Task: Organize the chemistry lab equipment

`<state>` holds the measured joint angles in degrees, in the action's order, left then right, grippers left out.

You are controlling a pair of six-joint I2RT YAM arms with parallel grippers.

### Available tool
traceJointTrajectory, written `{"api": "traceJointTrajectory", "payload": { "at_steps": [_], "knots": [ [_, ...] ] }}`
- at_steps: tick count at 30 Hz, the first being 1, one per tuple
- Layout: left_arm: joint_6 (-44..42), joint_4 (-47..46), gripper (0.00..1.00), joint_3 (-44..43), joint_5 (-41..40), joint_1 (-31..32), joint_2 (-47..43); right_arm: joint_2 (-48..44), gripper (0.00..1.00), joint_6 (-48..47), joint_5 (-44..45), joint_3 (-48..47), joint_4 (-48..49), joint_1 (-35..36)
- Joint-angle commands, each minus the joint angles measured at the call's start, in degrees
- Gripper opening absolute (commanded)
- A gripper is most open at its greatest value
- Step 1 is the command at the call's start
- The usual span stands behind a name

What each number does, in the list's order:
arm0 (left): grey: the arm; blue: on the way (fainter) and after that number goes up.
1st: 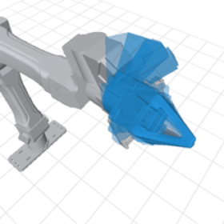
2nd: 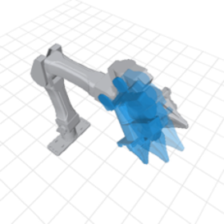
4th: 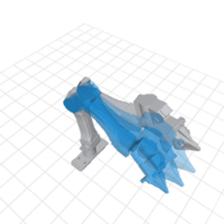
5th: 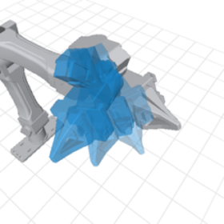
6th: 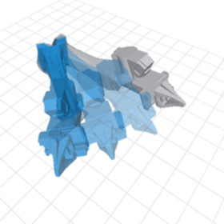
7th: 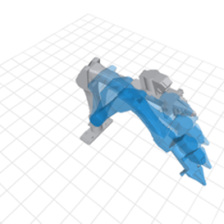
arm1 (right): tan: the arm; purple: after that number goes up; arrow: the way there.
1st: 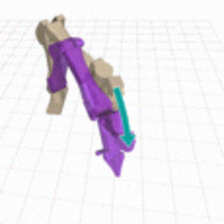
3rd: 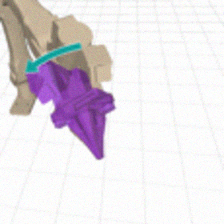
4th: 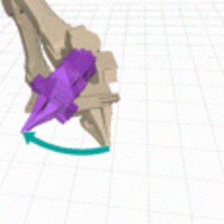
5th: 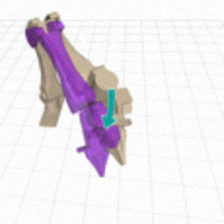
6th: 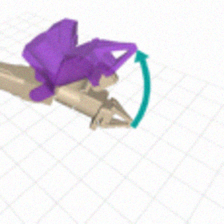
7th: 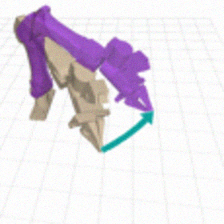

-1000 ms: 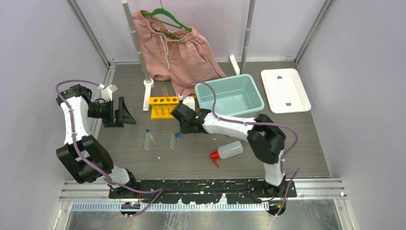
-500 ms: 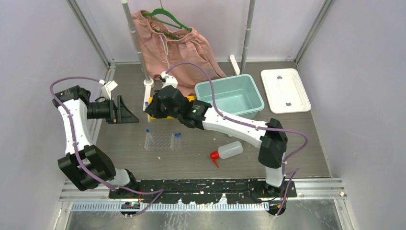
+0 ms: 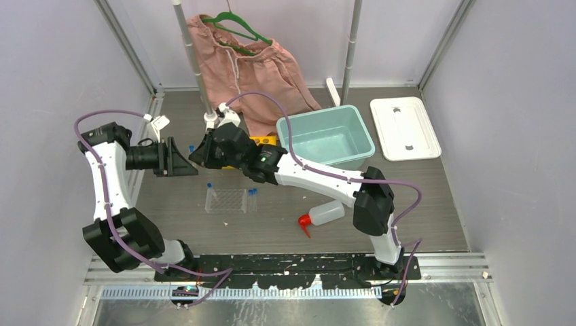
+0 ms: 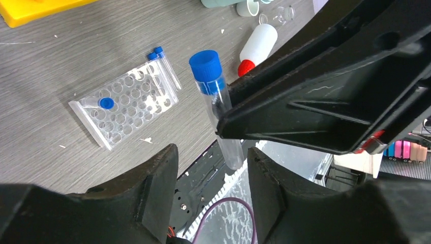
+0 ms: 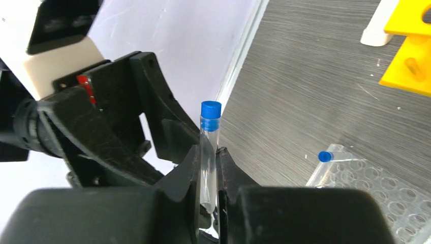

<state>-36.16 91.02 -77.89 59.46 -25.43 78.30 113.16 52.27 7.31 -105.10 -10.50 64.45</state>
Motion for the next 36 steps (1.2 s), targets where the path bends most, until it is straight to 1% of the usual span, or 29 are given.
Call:
{"api": "traceJointTrajectory", "payload": {
  "at_steps": [1,5,9,11,13,14,16,18,19,22,25,29,33,36],
  "knots": [
    [0.76,-0.58,0.52,0.16,2.48,0.50,0.10,0.00,0.01,2.97,-2.41,-1.22,5.94,0.26],
    [0.88,-0.79,0.46,0.30,2.51,0.64,-0.14,0.92,0.01,4.09,-3.80,-1.60,6.61,0.30],
    [0.95,-1.02,0.35,0.75,2.18,0.64,0.04,1.27,0.01,4.37,-4.77,-1.70,7.44,0.30],
    [0.81,-1.02,0.28,0.84,2.01,0.63,0.29,1.25,0.03,4.37,-5.08,-1.72,7.69,0.27],
    [0.80,-1.12,0.20,0.83,1.62,0.64,0.55,1.22,0.11,4.14,-5.57,-1.85,7.75,0.32],
    [0.83,-1.11,0.17,0.77,1.43,0.65,0.60,1.19,0.16,3.78,-5.56,-2.10,7.28,0.13],
    [0.90,-1.17,0.08,0.52,1.13,0.64,0.71,1.16,0.33,3.24,-5.89,-2.71,5.73,-0.31],
    [0.91,-1.26,0.03,0.42,1.01,0.58,0.65,1.34,0.43,3.17,-6.42,-3.48,4.02,-1.03],
    [0.87,-1.34,0.02,0.45,1.03,0.64,0.56,1.55,0.47,3.27,-6.51,-3.98,2.90,-1.66],
    [0.52,-1.19,0.00,0.58,0.98,0.65,0.17,1.95,0.53,3.12,-9.75,-5.12,0.47,-3.18],
    [-1.20,-0.26,0.00,0.82,0.78,0.80,-0.42,1.98,0.55,2.28,-11.62,-5.99,-0.81,-4.23],
    [-2.16,0.29,0.00,1.28,0.19,1.37,-1.07,3.90,0.55,0.60,-17.07,-10.17,-2.90,-5.25],
    [-2.00,0.08,0.00,1.26,-0.08,2.12,-1.22,7.99,0.53,-2.53,-23.46,-19.40,-10.04,-5.52],
    [-2.00,0.12,0.00,1.14,-0.22,2.36,-1.05,8.87,0.50,-3.72,-24.87,-20.62,-11.83,-5.54]
  ]
}}
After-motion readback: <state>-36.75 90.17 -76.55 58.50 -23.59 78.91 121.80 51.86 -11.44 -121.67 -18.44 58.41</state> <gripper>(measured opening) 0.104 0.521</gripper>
